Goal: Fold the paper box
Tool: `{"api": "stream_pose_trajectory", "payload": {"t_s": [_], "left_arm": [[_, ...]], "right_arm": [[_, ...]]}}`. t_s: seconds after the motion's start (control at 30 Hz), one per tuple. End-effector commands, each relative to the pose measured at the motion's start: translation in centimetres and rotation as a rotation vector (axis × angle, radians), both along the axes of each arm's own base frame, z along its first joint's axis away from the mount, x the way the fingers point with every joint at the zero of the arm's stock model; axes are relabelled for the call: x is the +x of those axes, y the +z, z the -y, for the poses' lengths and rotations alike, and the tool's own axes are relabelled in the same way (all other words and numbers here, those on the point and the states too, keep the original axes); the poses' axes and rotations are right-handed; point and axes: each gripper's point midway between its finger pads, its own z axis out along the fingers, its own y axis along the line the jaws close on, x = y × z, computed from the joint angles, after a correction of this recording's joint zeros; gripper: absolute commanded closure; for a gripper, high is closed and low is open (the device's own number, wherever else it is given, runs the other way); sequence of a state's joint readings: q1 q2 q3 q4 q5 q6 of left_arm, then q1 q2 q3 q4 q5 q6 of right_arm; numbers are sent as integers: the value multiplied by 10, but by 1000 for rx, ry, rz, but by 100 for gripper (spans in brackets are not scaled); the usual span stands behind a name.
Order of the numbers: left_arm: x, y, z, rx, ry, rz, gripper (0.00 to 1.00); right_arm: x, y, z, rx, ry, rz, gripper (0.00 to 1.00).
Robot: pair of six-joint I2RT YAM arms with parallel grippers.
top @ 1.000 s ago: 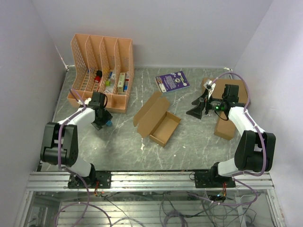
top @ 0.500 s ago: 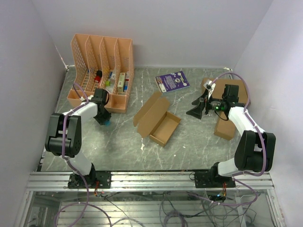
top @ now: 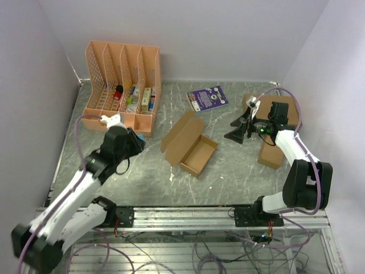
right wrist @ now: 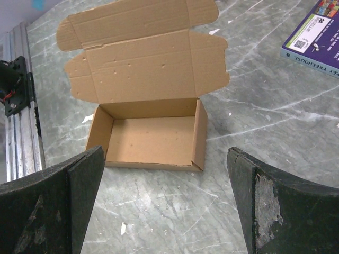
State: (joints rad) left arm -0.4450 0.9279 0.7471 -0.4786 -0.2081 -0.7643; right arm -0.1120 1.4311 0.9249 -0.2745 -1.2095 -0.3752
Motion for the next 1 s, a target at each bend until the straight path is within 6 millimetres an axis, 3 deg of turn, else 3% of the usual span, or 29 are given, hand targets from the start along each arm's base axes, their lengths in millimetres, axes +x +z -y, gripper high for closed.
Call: {"api": "stream_pose_trajectory", "payload": {"t_s": [0.0, 0.1, 0.2, 0.3, 0.4, 0.53, 0.57, 0.7, 0.97], "left_arm": [[-31, 67, 50, -188, -295, 321, 93], [-51, 98, 80, -246, -489, 456, 93], [-61, 108, 106, -229, -601, 483, 93], [-60, 97, 132, -131, -626, 432, 93], [-66, 92, 172, -114, -725, 433, 93], [-50, 51, 207, -35, -733, 300, 93], [-45, 32, 207, 19, -703, 217, 93], [-31, -9, 221, 120, -641, 32, 93], [-25, -51, 258, 253, -670, -111, 93]], "right_arm": [[-2, 8, -1, 13, 7, 31, 2], [-2, 8, -1, 11, 5, 31, 2], [-1, 6, 1, 3, -4, 32, 2], [1, 3, 2, -9, -12, 30, 2], [2, 2, 3, -17, -20, 30, 2], [4, 1, 5, -26, -31, 29, 2], [5, 1, 5, -31, -37, 29, 2], [8, 0, 8, -44, -60, 28, 2], [14, 1, 14, -60, -105, 28, 2]]}}
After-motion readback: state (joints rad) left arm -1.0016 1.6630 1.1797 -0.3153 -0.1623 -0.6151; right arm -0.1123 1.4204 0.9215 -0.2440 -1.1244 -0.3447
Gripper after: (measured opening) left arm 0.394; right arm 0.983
